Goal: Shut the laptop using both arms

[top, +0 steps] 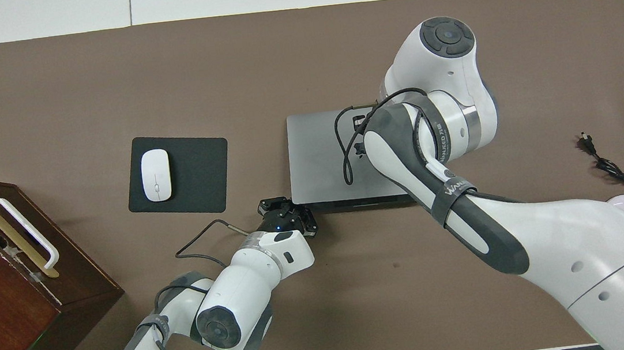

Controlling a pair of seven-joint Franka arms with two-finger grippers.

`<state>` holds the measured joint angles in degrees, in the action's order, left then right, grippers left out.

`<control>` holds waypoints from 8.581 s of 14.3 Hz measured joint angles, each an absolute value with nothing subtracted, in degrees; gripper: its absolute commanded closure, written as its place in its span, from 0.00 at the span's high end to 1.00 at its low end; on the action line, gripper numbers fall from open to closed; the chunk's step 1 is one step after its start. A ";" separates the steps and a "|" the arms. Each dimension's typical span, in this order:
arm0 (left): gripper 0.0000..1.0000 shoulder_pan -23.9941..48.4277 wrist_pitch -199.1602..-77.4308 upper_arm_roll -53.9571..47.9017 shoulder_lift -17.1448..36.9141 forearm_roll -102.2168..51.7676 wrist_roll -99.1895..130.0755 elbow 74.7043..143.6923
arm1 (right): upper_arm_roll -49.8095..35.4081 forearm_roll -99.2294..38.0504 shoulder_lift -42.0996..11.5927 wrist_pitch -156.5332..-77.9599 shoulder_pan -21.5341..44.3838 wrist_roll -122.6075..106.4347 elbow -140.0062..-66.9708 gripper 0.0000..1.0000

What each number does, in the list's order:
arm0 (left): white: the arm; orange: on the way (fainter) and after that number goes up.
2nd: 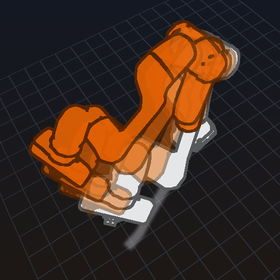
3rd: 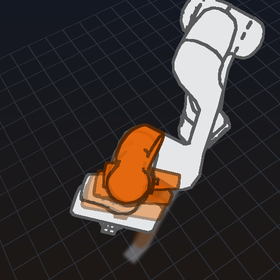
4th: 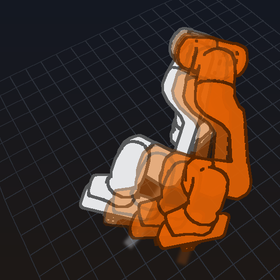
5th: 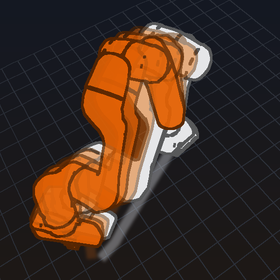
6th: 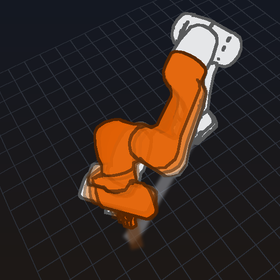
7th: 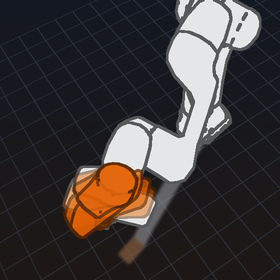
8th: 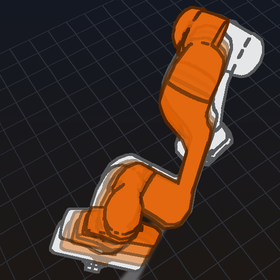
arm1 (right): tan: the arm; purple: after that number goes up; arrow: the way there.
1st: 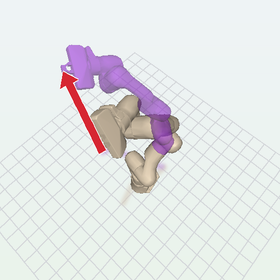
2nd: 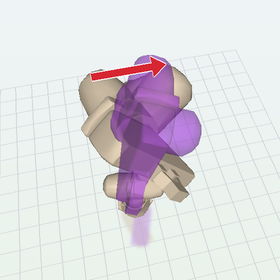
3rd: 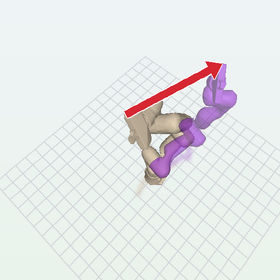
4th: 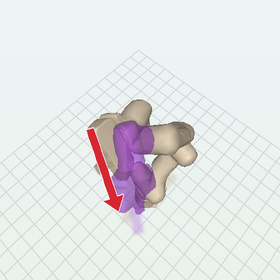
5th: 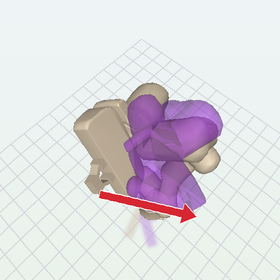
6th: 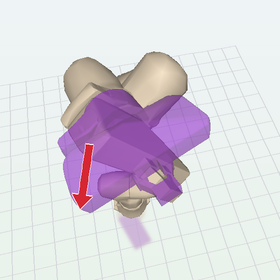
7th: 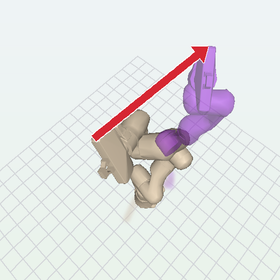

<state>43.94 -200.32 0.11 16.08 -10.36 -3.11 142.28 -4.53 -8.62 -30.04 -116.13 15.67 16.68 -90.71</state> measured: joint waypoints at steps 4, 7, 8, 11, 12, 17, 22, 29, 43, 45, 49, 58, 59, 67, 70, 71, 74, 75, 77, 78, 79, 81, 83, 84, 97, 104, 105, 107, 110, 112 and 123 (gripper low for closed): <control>0.00 43.94 -200.36 0.11 16.09 -10.36 -3.11 142.28 | -4.54 -8.63 -29.79 -118.28 15.68 16.68 -92.37 0.00; 0.00 43.94 -200.41 0.11 16.11 -10.36 -3.11 142.30 | -4.55 -8.65 -29.51 -118.78 15.68 16.68 -92.82 0.00; 0.00 43.94 -200.43 0.11 16.11 -10.36 -3.11 142.30 | -4.56 -8.65 -29.46 -118.90 15.68 16.68 -92.92 0.00; 0.00 43.94 -200.45 0.11 16.13 -10.36 -3.11 142.30 | -4.56 -8.66 -29.37 -119.07 15.68 16.68 -93.08 0.00; 0.00 43.94 -200.46 0.11 16.13 -10.36 -3.11 142.30 | -4.56 -8.66 -29.36 -119.08 15.68 16.68 -93.09 0.00; 0.00 43.93 -200.47 0.11 16.13 -10.36 -3.11 142.30 | -4.54 -9.48 -28.97 -118.76 15.62 17.06 -92.77 0.00; 0.00 43.92 -200.48 0.11 16.14 -10.37 -3.02 142.30 | -2.78 -9.75 -26.07 -107.33 14.93 17.07 -86.40 0.00; 0.00 43.80 -200.52 0.22 16.15 -10.40 1.32 142.28 | -1.43 2.73 -14.51 -93.16 9.16 4.71 -83.29 0.00; 0.00 41.52 -186.49 0.81 10.05 -10.44 6.46 142.23 | -1.34 -0.88 -3.23 -97.91 -2.03 -0.24 -92.61 0.98; 0.00 41.50 -182.14 0.82 7.60 -10.45 6.82 142.28 | -1.55 -0.98 -2.68 -98.13 -1.89 2.05 -93.64 1.00; 0.00 40.39 -170.41 1.12 1.58 -10.47 7.06 142.19 | -1.76 -1.02 -2.24 -98.13 -1.85 4.06 -94.10 1.00; 0.00 32.54 -141.38 1.54 -5.71 -8.76 3.95 134.28 | -1.50 -1.02 -1.94 -98.13 -1.97 4.22 -94.72 1.00; 0.00 30.92 -137.72 1.57 -6.26 -7.23 3.61 132.63 | -1.49 -1.02 -1.94 -98.13 -1.97 4.22 -94.72 1.00; 0.68 19.41 -113.51 1.88 -11.11 -2.94 -1.91 120.12 | -1.39 -0.87 -1.90 -98.09 -1.99 5.78 -94.72 1.00; 1.00 16.62 -110.63 1.91 -11.54 -2.00 -2.55 117.77 | -1.39 -0.77 -1.89 -97.89 -1.99 8.08 -94.72 1.00; 1.00 15.78 -110.38 1.90 -11.65 -1.27 -2.57 117.39 | -1.38 -0.76 -1.88 -97.89 -1.99 8.34 -94.72 1.00; 1.00 12.55 -109.49 1.89 -11.83 -0.94 -2.64 115.77 | -1.35 -0.54 -1.87 -97.89 -2.01 8.44 -94.72 1.00; 1.00 11.16 -109.28 1.93 -11.86 -0.91 -2.66 115.21 | -1.33 -0.38 -1.87 -97.89 -2.03 8.44 -94.72 1.00; 1.00 7.99 -109.12 2.00 -11.89 -0.86 -2.71 114.04 | -1.32 -0.31 -1.86 -97.88 -2.09 8.44 -94.74 1.00; 1.00 6.31 -108.96 2.02 -11.90 -0.86 -2.84 113.48 | -1.31 -0.30 -1.86 -97.88 -2.12 8.44 -94.75 1.00; 1.00 5.05 -108.87 2.06 -11.90 -0.86 -3.02 113.11 | -1.30 -0.29 -1.86 -97.88 -2.14 8.44 -94.76 1.00; 1.00 3.70 -108.86 2.08 -11.89 -0.86 -3.03 112.68 | -1.29 -0.29 -1.86 -97.88 -2.14 8.44 -94.77 1.00; 1.00 3.13 -108.72 2.07 -11.77 -0.86 -2.98 111.57 | -1.29 -0.29 -1.86 -97.88 -2.14 8.44 -94.79 1.00; 1.00 2.69 -108.06 2.02 -11.45 -0.86 -2.97 110.40 | -1.29 -0.29 -1.86 -97.88 -2.14 8.44 -94.79 1.00; 1.00 1.73 -90.28 1.85 -1.72 -0.86 -2.95 93.11 | -1.29 -0.29 -1.85 -97.88 -2.14 8.44 -94.89 1.00; 1.00 1.75 -89.57 1.52 -1.07 -0.86 -2.94 93.30 | -1.25 -0.28 -1.74 -97.88 -3.43 8.03 -94.90 1.00; 1.00 1.75 -89.52 1.50 -1.07 -0.86 -2.94 93.30 | -1.23 -0.28 -1.74 -97.88 -3.68 7.85 -94.90 1.00; 1.00 1.74 -89.36 1.51 -1.07 -0.86 -2.94 93.30 | -1.23 -0.28 -1.74 -97.88 -3.96 7.66 -94.90 1.00; 1.00 1.74 -89.30 1.52 -1.07 -0.86 -2.94 93.30 | -1.24 -0.28 -1.74 -97.88 -3.97 7.66 -94.90 1.00; 1.00 1.74 -89.29 1.52 -1.07 -0.86 -2.94 93.30 | -1.25 -0.28 -1.74 -97.88 -3.97 7.66 -94.90 1.00; 1.00 1.74 -89.25 1.55 -1.07 -0.86 -2.94 93.30 | -1.28 -0.28 -1.72 -97.88 -3.98 3.93 -94.90 1.00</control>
<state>1.74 -89.25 1.55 -1.07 -0.86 -2.94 93.30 -1.28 -0.28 -1.72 -97.88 -3.98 3.93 -94.90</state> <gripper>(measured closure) 0.000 0.000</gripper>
